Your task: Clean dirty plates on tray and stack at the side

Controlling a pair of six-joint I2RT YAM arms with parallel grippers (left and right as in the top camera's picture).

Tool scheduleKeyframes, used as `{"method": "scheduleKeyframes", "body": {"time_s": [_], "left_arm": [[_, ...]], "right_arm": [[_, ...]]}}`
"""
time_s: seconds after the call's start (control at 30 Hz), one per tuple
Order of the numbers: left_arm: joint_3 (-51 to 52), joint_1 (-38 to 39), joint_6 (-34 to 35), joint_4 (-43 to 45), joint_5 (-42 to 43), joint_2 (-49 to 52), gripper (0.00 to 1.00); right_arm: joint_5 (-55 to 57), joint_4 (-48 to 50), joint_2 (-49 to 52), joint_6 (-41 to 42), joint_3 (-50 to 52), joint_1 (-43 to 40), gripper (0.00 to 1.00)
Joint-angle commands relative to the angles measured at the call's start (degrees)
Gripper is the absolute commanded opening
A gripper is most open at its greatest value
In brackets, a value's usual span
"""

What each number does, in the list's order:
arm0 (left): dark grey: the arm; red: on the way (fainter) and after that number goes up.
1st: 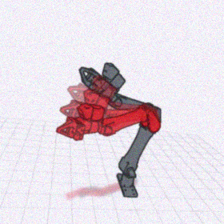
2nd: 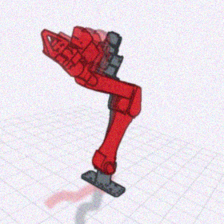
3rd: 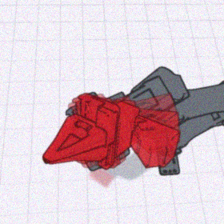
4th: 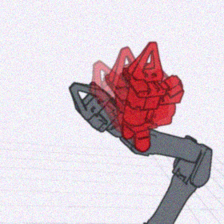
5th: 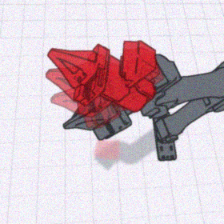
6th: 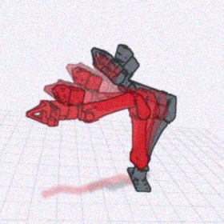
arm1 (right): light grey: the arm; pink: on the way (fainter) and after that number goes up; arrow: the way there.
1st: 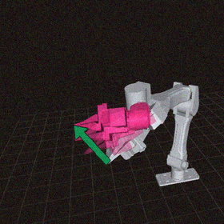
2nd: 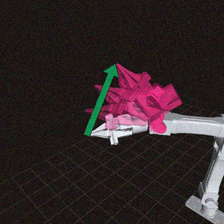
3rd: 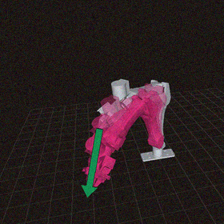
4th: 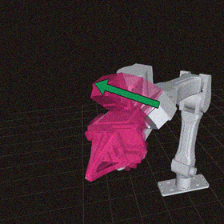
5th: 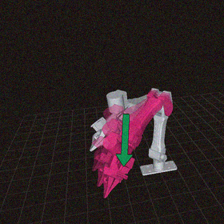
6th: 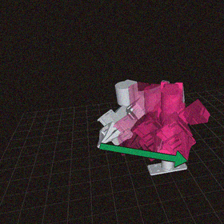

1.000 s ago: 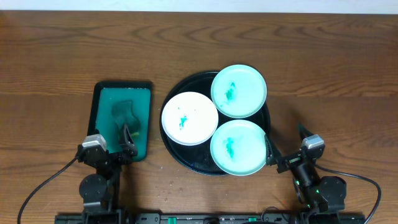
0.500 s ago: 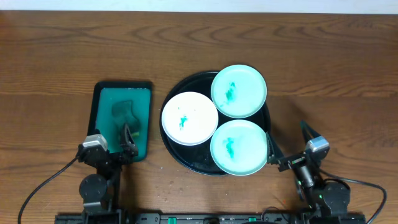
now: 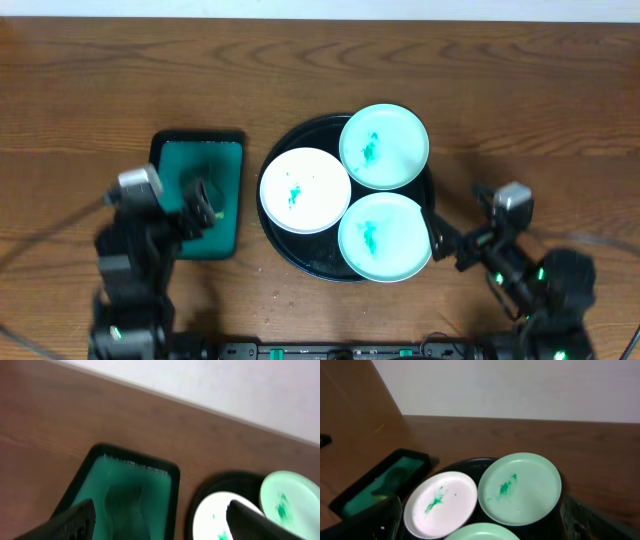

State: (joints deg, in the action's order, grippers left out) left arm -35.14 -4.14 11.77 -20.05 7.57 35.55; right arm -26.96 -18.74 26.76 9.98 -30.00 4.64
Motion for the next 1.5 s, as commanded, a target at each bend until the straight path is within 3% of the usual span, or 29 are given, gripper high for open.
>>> {"method": "scheduleKeyframes", "body": {"time_s": [0.0, 0.13, 0.23, 0.37, 0.53, 0.9, 0.93, 1.03, 1.23, 1.33, 1.47], "left_arm": [[-13.6, -0.3, -0.8, -7.5, 0.6, 12.9, 0.84], [-30.1, -0.3, -1.0, -22.5, 0.6, 27.8, 0.84], [-36.2, -0.3, -0.9, -28.5, 0.6, 34.0, 0.84], [-37.1, -0.3, 0.4, -30.6, 1.0, 36.9, 0.84], [-37.1, -0.3, 0.4, -33.8, 1.0, 37.0, 0.84], [-37.1, -0.3, 2.1, -34.1, 1.0, 37.0, 0.84], [-37.1, -0.3, 2.1, -34.1, 1.0, 37.0, 0.84], [-37.1, -0.3, 2.1, -34.1, 1.0, 37.0, 0.84], [-37.1, -0.3, 2.1, -34.1, 1.0, 37.0, 0.84], [-37.1, -0.3, 2.1, -34.1, 1.0, 37.0, 0.84], [-37.1, -0.3, 2.1, -34.1, 1.0, 37.0, 0.84]], "right_arm": [[-4.0, -5.9, 13.2, -1.0, -11.9, 0.3, 0.99], [-9.3, -20.8, 30.9, -1.1, -28.7, 0.6, 0.99], [-9.6, -32.0, 42.7, -3.0, -39.9, 2.4, 0.99], [-8.2, -43.9, 55.1, -8.8, -51.3, 6.3, 0.99], [3.3, -53.6, 67.0, -8.6, -59.9, 13.0, 0.99], [-4.3, -44.0, 79.1, -7.9, -60.2, 19.7, 0.99], [-4.2, -42.1, 80.5, -5.7, -60.2, 20.4, 0.99], [3.7, -41.8, 83.4, 10.6, -60.1, 21.4, 0.99], [4.3, -39.3, 89.2, 14.7, -59.8, 24.2, 0.84], [4.7, -37.5, 90.6, 15.8, -59.8, 25.5, 0.7], [9.7, -36.3, 90.9, 21.5, -59.8, 26.1, 0.64]]}}
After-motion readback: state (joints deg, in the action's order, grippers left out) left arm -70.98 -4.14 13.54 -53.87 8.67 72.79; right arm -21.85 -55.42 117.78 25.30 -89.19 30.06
